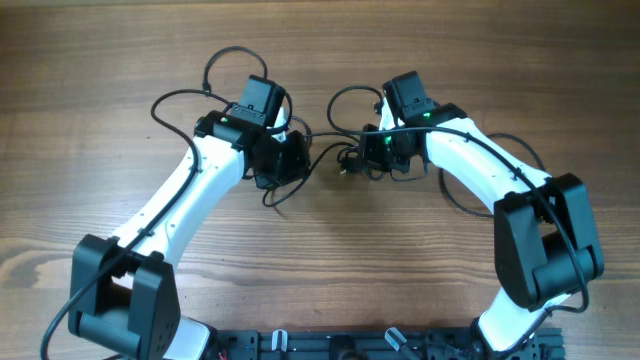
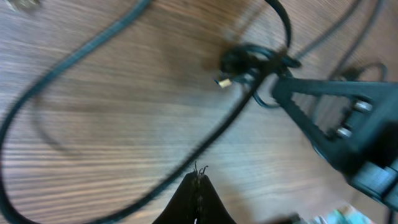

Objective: Untangle cables

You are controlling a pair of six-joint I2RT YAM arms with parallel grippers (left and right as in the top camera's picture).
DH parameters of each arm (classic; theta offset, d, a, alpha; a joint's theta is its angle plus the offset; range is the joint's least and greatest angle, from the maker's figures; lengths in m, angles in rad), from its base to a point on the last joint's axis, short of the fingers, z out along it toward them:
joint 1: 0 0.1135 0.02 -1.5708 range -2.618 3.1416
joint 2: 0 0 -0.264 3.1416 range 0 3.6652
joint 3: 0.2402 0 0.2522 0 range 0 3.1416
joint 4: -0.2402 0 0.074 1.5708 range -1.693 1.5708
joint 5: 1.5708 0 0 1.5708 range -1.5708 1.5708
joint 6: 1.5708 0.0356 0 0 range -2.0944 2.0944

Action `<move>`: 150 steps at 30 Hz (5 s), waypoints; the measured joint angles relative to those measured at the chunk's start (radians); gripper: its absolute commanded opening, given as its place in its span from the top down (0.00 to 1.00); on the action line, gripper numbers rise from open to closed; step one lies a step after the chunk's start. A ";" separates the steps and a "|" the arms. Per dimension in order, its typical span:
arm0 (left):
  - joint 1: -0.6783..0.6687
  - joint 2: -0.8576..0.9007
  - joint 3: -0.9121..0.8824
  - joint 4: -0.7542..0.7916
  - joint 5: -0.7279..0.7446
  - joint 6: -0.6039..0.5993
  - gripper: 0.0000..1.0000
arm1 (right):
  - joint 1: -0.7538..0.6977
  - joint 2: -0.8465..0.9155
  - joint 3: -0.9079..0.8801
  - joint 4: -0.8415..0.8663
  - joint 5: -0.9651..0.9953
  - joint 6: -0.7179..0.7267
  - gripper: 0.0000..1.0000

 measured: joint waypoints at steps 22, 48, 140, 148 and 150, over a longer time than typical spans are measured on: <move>0.012 0.031 -0.021 0.116 -0.118 -0.039 0.87 | 0.000 0.000 -0.001 0.194 0.255 0.112 0.94; -0.111 0.031 -0.024 0.008 -0.287 -0.032 0.82 | 0.090 0.000 -0.009 0.165 0.276 0.267 0.91; 0.150 0.043 -0.024 0.138 0.150 0.249 0.54 | -0.061 -0.063 -0.187 0.187 -0.187 0.082 0.76; 0.061 -0.051 0.015 0.193 0.035 0.283 0.58 | -0.061 -0.063 -0.186 0.192 -0.193 0.069 0.76; 0.022 -0.040 0.015 0.198 0.004 0.355 0.57 | -0.061 -0.063 -0.186 0.192 -0.193 0.069 0.76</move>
